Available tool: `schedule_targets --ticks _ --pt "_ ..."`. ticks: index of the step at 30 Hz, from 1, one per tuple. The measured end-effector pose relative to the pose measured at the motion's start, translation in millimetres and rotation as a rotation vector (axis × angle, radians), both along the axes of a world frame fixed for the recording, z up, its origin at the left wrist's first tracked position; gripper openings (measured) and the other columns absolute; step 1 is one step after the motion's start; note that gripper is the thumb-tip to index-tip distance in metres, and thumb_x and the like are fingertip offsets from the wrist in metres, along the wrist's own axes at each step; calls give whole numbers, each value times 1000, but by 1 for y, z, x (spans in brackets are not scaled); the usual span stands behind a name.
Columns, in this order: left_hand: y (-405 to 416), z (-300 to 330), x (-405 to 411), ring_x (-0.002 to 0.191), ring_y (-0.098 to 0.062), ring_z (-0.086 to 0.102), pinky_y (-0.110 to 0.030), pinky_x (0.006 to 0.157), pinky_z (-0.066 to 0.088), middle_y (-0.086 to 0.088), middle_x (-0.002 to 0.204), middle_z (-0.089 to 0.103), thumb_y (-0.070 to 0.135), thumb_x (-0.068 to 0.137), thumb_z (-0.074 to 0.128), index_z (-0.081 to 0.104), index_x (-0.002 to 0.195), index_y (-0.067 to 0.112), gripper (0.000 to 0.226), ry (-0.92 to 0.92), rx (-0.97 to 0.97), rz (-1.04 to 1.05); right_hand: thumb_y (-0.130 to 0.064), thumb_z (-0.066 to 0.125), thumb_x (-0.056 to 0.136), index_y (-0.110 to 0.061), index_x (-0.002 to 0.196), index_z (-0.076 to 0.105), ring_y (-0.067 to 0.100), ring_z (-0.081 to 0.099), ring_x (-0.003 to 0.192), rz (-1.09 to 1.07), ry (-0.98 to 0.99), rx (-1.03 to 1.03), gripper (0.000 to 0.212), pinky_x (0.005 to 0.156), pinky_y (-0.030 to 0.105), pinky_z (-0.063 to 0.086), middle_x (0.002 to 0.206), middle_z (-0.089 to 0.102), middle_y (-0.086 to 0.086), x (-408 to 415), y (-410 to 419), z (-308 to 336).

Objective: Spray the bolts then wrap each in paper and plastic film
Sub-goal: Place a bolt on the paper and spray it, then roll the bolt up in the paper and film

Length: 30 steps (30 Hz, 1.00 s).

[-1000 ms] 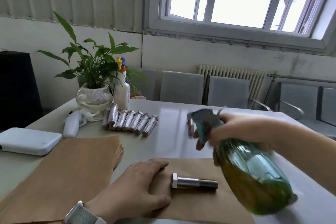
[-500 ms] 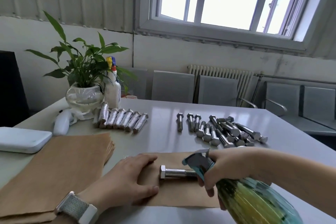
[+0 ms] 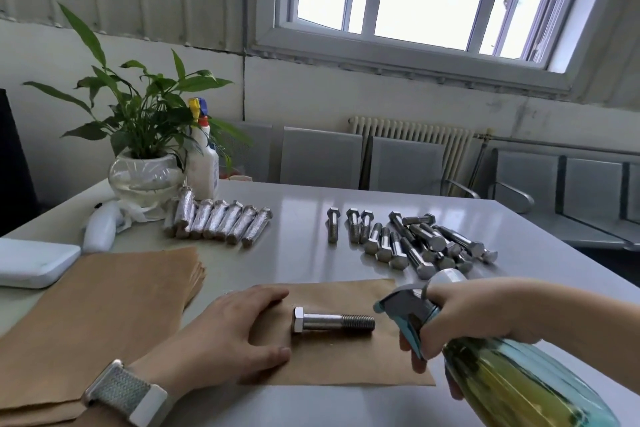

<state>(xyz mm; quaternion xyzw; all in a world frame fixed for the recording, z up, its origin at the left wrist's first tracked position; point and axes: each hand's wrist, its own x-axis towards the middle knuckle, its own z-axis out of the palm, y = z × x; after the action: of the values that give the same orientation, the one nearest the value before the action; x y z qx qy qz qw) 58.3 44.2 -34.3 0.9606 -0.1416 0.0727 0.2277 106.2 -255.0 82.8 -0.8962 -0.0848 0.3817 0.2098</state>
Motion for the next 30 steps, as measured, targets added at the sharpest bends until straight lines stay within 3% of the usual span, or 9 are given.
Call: schedule_targets --ticks 4,7,10,13,15,18,22,27,30 --pt "0 -1 1 124 11 30 1 97 11 33 139 32 61 79 65 27 144 47 77 -1 -4 15 -9 76 79 -16 108 61 21 73 73 15 -58 196 33 66 27 58 99 72 6 23 4 22" --pt "-1 -1 1 125 12 29 0 101 11 35 137 30 62 78 65 25 145 47 79 0 -11 17 -14 75 82 -19 104 64 17 74 72 -14 -331 387 26 60 26 58 82 75 0 61 27 37" --pt "0 0 1 130 10 29 -9 108 15 33 140 32 64 77 64 26 145 48 79 -8 -16 19 -19 75 83 -24 103 68 29 70 96 -108 -569 643 22 85 41 58 103 73 8 105 70 29" --pt "1 1 2 130 10 28 -8 108 15 33 139 33 64 77 63 29 143 48 76 -18 -23 24 -13 72 84 -27 101 64 25 69 96 -213 -676 845 24 84 37 58 104 72 4 134 115 0" --pt "2 1 3 129 10 26 -10 111 12 37 137 30 65 78 61 30 142 50 73 -12 -12 27 -10 69 84 -29 99 61 29 69 93 -252 -703 915 25 89 49 56 106 69 7 145 136 -21" --pt "2 -1 6 131 11 24 -8 110 7 36 138 29 65 78 60 32 142 49 71 -16 1 33 -9 64 84 -30 92 58 41 67 95 -308 -740 931 24 88 55 55 101 67 10 160 154 -39" --pt "5 -3 9 132 10 24 -5 105 6 34 141 31 66 78 59 35 142 48 71 -45 9 34 -18 72 83 -17 109 61 24 65 77 -294 -756 862 27 65 30 50 92 67 9 171 162 -48" --pt "5 -1 6 125 12 32 -10 108 18 34 133 38 64 80 59 41 137 46 63 -89 -15 10 -34 80 79 -15 152 27 21 52 123 -201 -647 851 93 102 37 46 142 48 5 148 134 -35" --pt "3 3 3 114 15 41 -12 103 28 34 121 48 54 84 61 53 125 44 44 -158 -72 -8 -37 81 76 -23 145 37 13 56 114 -74 -891 657 83 98 38 50 134 52 -4 102 87 -31"
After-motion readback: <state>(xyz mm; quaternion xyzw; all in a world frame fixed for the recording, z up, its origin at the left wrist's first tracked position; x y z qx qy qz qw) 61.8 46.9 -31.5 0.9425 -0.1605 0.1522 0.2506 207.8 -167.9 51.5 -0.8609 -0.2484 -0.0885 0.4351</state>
